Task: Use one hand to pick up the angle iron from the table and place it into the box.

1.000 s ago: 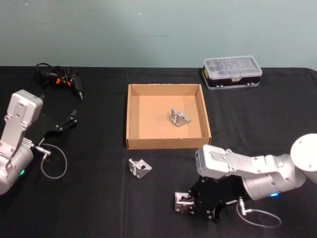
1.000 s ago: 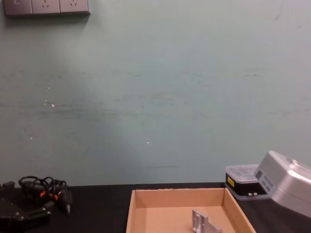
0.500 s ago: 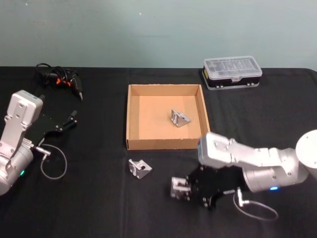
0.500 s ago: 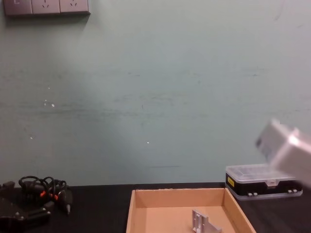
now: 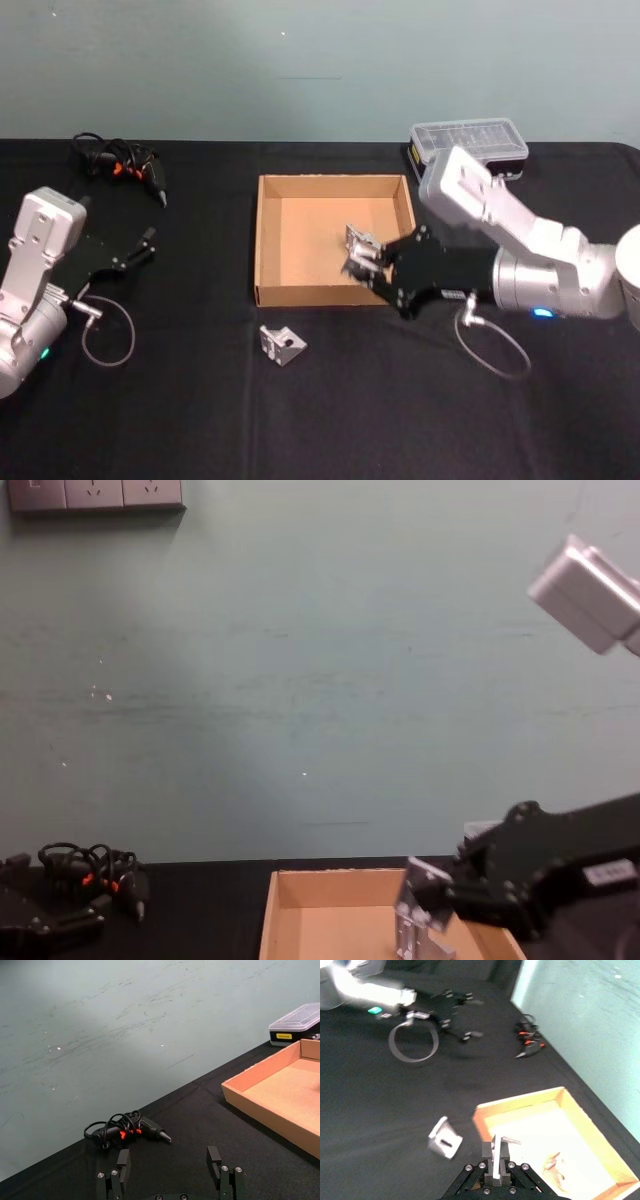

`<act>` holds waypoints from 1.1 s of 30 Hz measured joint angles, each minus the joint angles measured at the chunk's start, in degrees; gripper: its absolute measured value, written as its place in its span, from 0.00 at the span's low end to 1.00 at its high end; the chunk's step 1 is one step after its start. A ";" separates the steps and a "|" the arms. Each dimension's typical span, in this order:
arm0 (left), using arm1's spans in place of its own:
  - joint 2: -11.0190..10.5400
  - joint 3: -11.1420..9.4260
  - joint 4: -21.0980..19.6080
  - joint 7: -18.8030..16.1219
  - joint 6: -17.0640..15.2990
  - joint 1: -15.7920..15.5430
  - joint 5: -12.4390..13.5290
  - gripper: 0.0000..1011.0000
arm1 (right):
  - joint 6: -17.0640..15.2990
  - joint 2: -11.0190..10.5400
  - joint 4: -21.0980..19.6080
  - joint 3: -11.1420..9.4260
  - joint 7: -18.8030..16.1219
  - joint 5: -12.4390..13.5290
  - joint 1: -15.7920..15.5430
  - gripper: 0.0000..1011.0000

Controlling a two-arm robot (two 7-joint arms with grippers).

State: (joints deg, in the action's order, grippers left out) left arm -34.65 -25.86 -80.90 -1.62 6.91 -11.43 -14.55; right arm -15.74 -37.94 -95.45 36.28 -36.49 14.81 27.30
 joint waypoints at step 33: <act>0.00 0.00 0.00 0.00 0.00 0.00 0.00 0.99 | -0.10 19.31 30.15 2.27 2.11 -1.61 10.63 0.08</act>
State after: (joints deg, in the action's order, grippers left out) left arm -34.65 -25.86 -80.90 -1.62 6.91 -11.43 -14.55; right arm -15.83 -18.63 -65.30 38.55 -34.37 13.19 37.93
